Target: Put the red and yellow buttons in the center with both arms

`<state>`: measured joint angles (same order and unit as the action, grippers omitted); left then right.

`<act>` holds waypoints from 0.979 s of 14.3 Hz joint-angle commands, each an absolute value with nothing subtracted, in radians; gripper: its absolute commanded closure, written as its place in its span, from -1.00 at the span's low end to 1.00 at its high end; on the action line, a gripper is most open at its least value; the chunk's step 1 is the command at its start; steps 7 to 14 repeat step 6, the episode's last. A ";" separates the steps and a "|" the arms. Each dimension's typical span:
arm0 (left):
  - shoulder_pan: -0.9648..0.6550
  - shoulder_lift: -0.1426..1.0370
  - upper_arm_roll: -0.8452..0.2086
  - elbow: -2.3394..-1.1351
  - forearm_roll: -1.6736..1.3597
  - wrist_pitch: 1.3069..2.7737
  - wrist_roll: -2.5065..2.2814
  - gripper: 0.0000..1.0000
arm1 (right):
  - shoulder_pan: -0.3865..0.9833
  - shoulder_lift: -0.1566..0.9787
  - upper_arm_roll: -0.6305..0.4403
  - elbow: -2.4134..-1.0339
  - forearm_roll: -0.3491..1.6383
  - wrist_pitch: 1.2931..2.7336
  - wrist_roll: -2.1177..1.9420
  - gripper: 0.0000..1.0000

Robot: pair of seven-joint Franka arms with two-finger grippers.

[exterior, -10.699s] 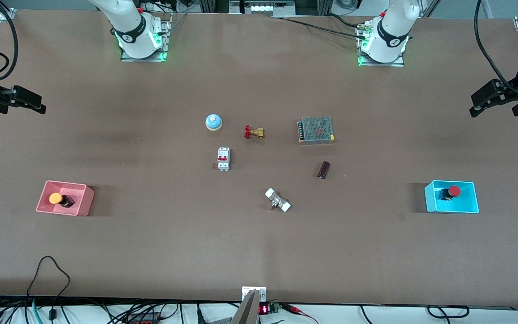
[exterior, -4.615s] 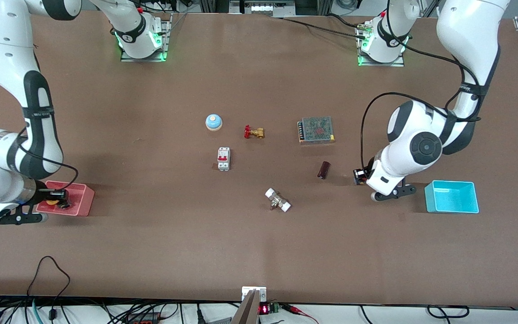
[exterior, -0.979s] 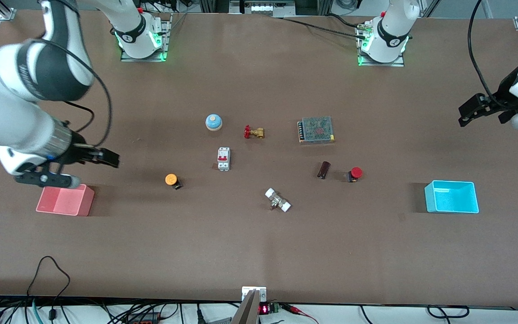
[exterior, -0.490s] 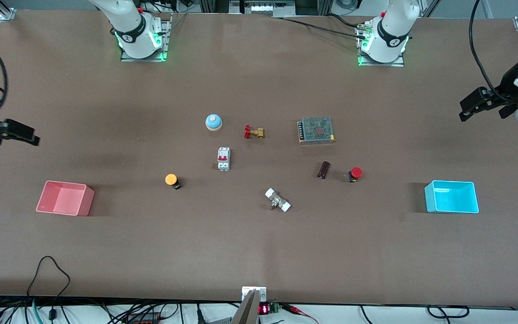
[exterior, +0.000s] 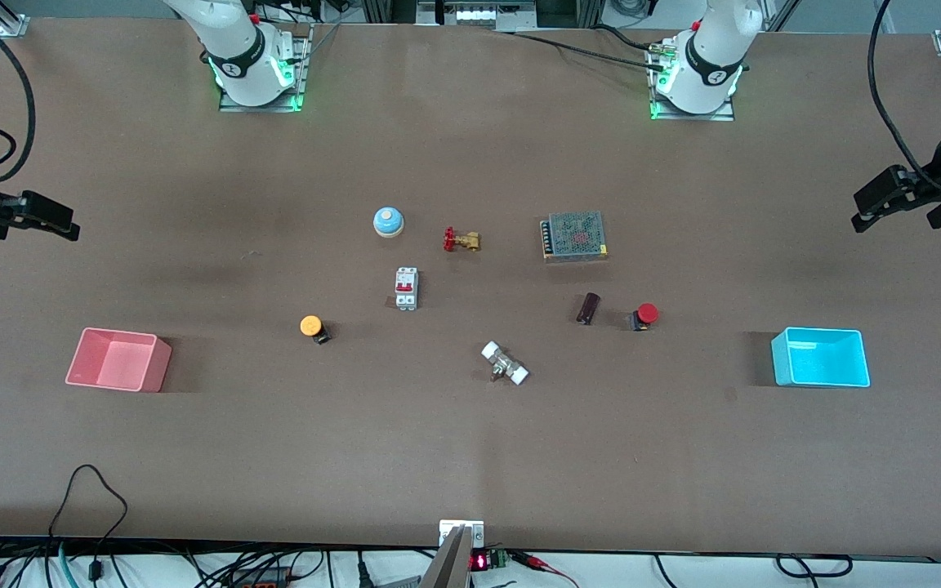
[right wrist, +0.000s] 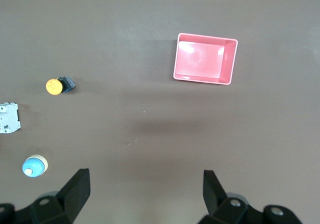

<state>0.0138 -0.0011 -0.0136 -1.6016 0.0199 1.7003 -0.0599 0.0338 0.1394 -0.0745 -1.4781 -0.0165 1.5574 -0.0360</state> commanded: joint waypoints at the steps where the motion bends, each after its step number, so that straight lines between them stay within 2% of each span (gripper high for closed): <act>1: 0.018 0.026 -0.012 -1.555 0.002 1.658 -0.028 -1.00 | 0.023 0.081 -0.071 -1.532 -0.031 1.549 -0.038 -1.00; 14: 0.017 0.025 -0.021 -1.560 0.002 1.644 -0.026 -1.00 | 0.020 0.077 -0.075 -1.532 -0.020 1.528 -0.038 -1.00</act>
